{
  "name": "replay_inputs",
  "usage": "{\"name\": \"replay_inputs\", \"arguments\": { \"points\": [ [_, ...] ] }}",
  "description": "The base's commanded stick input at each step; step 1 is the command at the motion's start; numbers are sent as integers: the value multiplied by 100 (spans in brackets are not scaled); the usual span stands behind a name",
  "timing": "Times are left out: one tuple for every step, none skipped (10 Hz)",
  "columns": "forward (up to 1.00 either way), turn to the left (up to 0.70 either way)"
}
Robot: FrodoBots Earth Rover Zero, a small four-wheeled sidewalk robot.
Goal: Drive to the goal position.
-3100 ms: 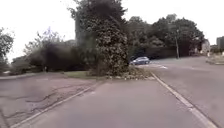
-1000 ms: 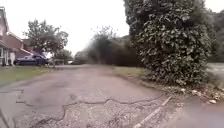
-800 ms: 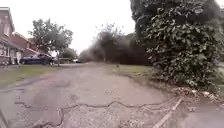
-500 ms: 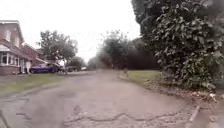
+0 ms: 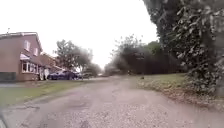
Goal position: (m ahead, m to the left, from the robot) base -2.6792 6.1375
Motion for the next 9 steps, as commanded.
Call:
{"name": "replay_inputs", "arguments": {
  "points": [
    [100,0],
    [100,0],
    [100,0],
    [100,0],
    [100,0],
    [100,0],
    [100,0],
    [100,8],
    [100,37]
  ]
}}
